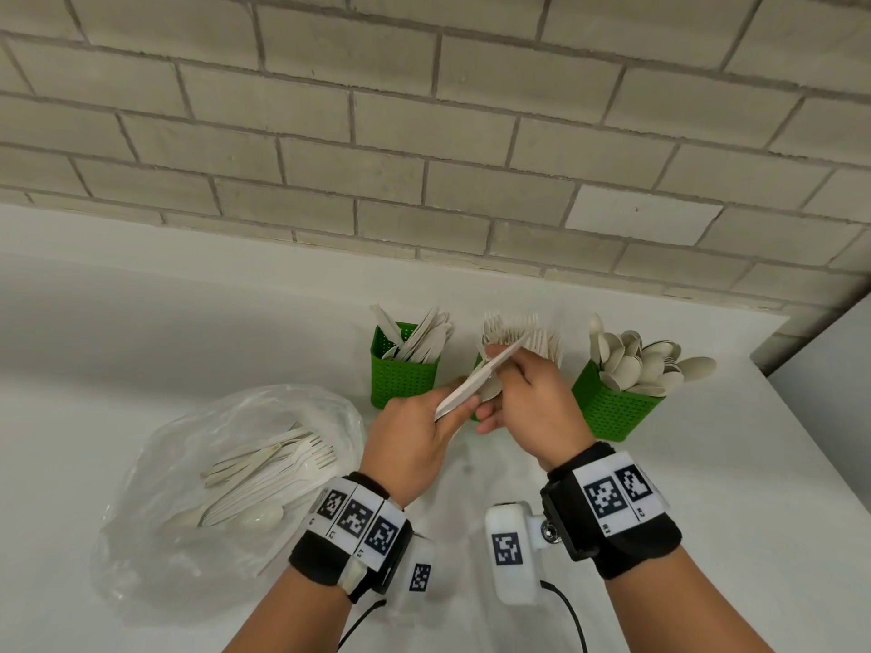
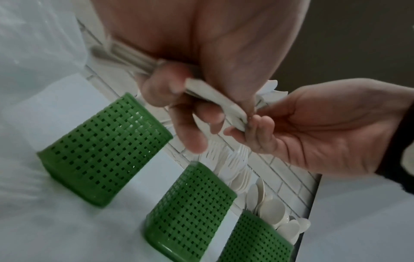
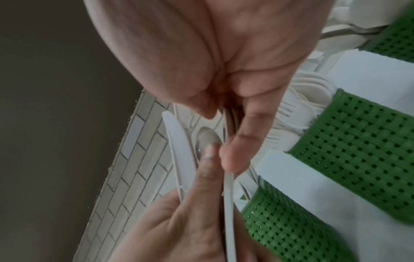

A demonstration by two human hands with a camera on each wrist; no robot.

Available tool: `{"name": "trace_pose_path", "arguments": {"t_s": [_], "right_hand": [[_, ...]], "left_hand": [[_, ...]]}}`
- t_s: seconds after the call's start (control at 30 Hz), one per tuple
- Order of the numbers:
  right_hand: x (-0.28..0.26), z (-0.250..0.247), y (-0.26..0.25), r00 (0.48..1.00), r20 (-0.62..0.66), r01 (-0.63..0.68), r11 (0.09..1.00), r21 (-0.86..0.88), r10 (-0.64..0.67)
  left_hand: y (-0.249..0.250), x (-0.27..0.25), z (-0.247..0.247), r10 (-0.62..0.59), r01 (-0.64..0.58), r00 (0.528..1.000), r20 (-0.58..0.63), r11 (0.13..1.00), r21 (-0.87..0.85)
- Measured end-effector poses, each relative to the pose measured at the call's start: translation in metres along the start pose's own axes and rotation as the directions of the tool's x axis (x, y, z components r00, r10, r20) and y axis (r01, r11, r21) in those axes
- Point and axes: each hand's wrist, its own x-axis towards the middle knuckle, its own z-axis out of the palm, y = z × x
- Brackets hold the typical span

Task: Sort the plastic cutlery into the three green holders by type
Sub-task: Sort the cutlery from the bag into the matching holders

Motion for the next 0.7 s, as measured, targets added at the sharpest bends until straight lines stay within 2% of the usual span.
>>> {"name": "trace_pose_path", "arguments": {"t_s": [0.17,0.27,0.33,0.43,0.53,0.6,0.7], "right_hand": [[0.0,0.003,0.009,0.992,0.125,-0.021,0.998,0.059,0.013],[0.002,-0.006,0.016,0.982,0.188,-0.018,0.996,0.084,0.001],[0.001,-0.014,0.021,0.983,0.185,-0.014,0.998,0.061,0.003],[0.0,-0.03,0.022,0.991,0.123,0.048,0.999,-0.014,-0.046],[0.0,-0.062,0.016,0.989,-0.039,0.137,0.985,-0.101,-0.141],[-0.001,-0.093,0.008,0.94,-0.213,0.212,0.945,-0.249,-0.267],[-0.003,-0.138,-0.006,0.772,-0.42,0.235,0.828,-0.508,-0.477]], "left_hand": [[-0.001,0.003,-0.003,0.05,-0.051,0.999,0.011,0.994,0.097],[0.0,0.002,-0.003,0.043,-0.052,0.994,0.101,0.994,0.092],[0.002,0.001,-0.001,-0.033,0.035,0.982,0.185,0.999,-0.006],[0.007,-0.001,0.003,-0.15,0.204,0.953,0.264,0.96,-0.191],[0.01,-0.001,0.006,-0.24,0.331,0.929,0.281,0.879,-0.344],[0.006,0.0,0.006,-0.278,0.351,0.932,0.232,0.851,-0.39],[0.003,0.002,0.006,-0.3,0.363,0.931,0.21,0.83,-0.425]]}}
